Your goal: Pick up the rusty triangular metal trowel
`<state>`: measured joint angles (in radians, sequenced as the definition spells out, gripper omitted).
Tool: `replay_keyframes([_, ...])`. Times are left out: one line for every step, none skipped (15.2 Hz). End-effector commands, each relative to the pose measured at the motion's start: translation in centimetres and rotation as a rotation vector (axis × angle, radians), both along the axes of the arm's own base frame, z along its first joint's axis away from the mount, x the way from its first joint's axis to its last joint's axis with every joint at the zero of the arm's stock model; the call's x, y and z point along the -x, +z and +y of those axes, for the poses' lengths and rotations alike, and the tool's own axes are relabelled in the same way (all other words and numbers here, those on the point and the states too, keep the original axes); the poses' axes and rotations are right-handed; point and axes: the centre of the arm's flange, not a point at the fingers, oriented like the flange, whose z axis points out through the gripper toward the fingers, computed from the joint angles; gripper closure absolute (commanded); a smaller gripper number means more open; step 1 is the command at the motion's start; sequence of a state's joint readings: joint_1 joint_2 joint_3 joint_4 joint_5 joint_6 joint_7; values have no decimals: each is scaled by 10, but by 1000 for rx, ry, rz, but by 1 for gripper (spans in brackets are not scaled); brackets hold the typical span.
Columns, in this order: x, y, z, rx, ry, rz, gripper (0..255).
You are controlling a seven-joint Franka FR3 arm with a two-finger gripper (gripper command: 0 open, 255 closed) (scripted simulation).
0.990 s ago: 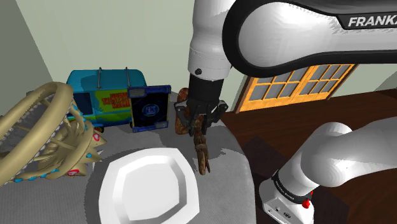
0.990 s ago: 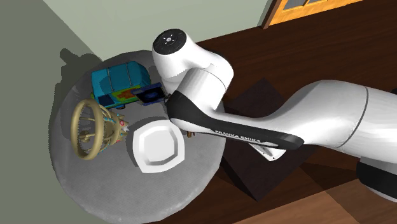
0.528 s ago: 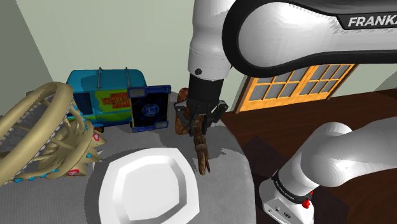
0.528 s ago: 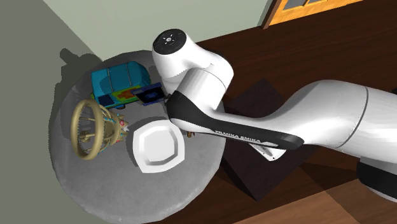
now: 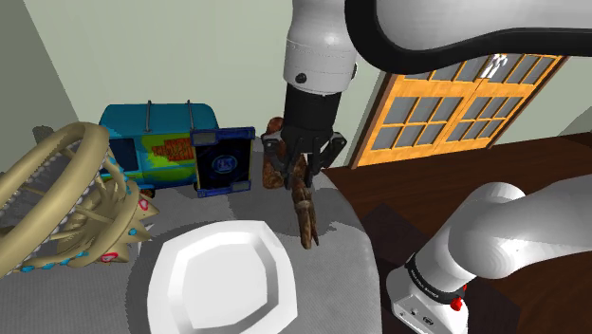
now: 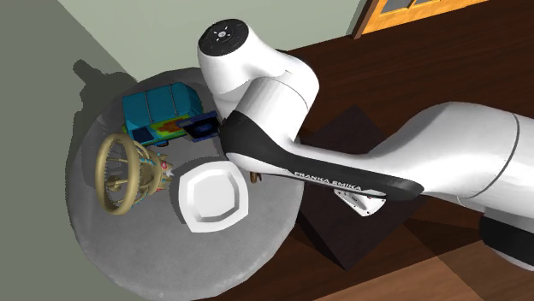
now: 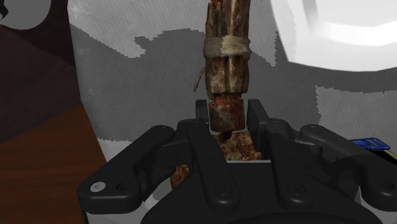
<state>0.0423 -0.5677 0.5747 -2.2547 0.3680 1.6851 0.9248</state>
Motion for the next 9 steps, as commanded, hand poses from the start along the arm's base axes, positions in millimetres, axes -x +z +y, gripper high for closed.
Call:
replay_keyframes([0,11,0,0,0,0,255])
replay_keyframes([0,16,0,0,0,0,255])
replay_keyframes([0,21,0,0,0,0,255])
replay_keyframes([0,27,0,0,0,0,255])
replay_keyframes([0,32,0,0,0,0,255])
replay_keyframes([0,37,0,0,0,0,255])
replay_keyframes([0,43,0,0,0,0,255])
replay_keyframes([0,43,0,0,0,0,255])
replay_keyframes([0,43,0,0,0,0,255])
